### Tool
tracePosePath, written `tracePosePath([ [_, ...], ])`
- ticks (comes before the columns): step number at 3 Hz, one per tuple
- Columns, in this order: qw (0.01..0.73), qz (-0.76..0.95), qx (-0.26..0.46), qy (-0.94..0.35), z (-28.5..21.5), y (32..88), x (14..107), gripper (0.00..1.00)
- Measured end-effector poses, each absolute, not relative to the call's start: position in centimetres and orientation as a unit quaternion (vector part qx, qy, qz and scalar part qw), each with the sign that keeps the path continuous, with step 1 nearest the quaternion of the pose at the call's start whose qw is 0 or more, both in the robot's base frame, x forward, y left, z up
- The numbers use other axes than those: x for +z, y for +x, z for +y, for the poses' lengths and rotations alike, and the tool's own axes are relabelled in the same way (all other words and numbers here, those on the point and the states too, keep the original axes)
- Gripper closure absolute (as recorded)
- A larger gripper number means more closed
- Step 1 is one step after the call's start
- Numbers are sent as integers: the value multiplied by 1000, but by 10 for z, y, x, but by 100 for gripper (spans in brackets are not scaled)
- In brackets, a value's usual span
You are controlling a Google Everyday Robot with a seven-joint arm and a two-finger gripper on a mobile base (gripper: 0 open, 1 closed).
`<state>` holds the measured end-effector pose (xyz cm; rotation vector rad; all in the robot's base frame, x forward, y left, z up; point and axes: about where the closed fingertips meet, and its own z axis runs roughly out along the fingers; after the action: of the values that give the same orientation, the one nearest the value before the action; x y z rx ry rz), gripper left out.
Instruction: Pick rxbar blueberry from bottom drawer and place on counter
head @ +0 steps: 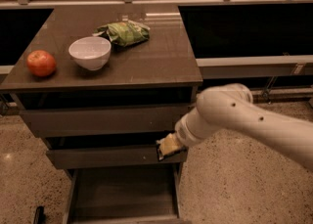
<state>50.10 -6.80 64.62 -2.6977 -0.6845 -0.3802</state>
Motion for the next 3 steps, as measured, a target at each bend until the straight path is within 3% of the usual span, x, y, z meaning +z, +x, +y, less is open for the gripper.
tracePosePath([
  [1, 117, -272, -120, -948, -74, 543, 727, 100],
  [3, 115, -273, -100, -950, -77, 535, 723, 100],
])
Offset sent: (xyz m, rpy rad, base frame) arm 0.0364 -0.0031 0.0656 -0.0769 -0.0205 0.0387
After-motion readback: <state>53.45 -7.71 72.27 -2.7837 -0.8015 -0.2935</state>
